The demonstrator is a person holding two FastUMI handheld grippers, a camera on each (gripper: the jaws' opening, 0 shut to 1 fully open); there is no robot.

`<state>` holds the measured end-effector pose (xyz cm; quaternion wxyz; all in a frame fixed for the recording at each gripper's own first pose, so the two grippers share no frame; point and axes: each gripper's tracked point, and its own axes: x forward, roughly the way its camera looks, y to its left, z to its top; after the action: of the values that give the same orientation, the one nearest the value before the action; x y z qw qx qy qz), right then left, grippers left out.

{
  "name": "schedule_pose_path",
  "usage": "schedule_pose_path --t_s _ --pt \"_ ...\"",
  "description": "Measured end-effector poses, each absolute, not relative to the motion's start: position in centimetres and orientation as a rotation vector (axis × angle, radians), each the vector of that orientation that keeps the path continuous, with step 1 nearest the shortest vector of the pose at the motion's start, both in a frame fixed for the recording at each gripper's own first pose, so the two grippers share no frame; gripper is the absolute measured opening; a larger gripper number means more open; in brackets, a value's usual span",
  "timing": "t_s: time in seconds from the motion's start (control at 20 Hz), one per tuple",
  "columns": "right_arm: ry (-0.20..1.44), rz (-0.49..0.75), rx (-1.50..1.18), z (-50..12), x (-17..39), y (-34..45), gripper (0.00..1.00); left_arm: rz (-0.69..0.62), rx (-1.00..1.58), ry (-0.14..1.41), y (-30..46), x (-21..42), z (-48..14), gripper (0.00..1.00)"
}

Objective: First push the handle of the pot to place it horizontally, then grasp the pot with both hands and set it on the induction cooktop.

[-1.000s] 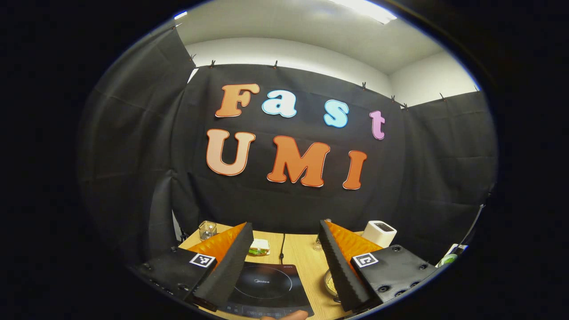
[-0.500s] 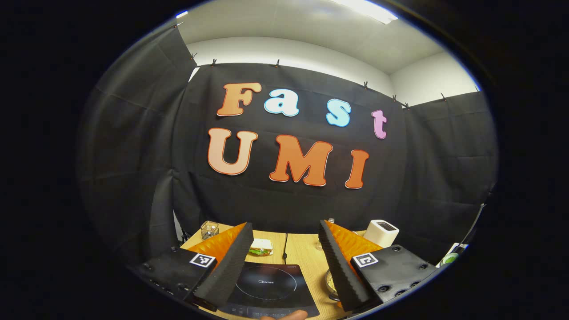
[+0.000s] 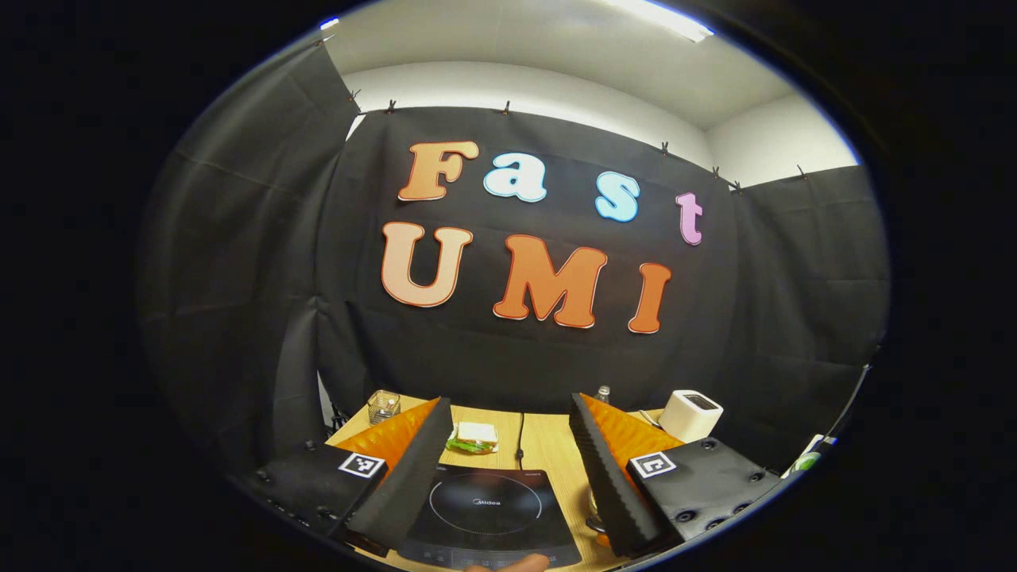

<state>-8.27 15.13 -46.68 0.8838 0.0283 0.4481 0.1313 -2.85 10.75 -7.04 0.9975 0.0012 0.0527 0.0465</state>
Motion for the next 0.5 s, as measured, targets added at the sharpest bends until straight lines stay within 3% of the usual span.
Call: schedule_pose_path --t_s 0.5 --pt "0.938 0.275 0.093 -47.2 -6.3 17.3 0.00 0.135 -0.013 0.143 13.5 -2.0 -9.0 0.97"
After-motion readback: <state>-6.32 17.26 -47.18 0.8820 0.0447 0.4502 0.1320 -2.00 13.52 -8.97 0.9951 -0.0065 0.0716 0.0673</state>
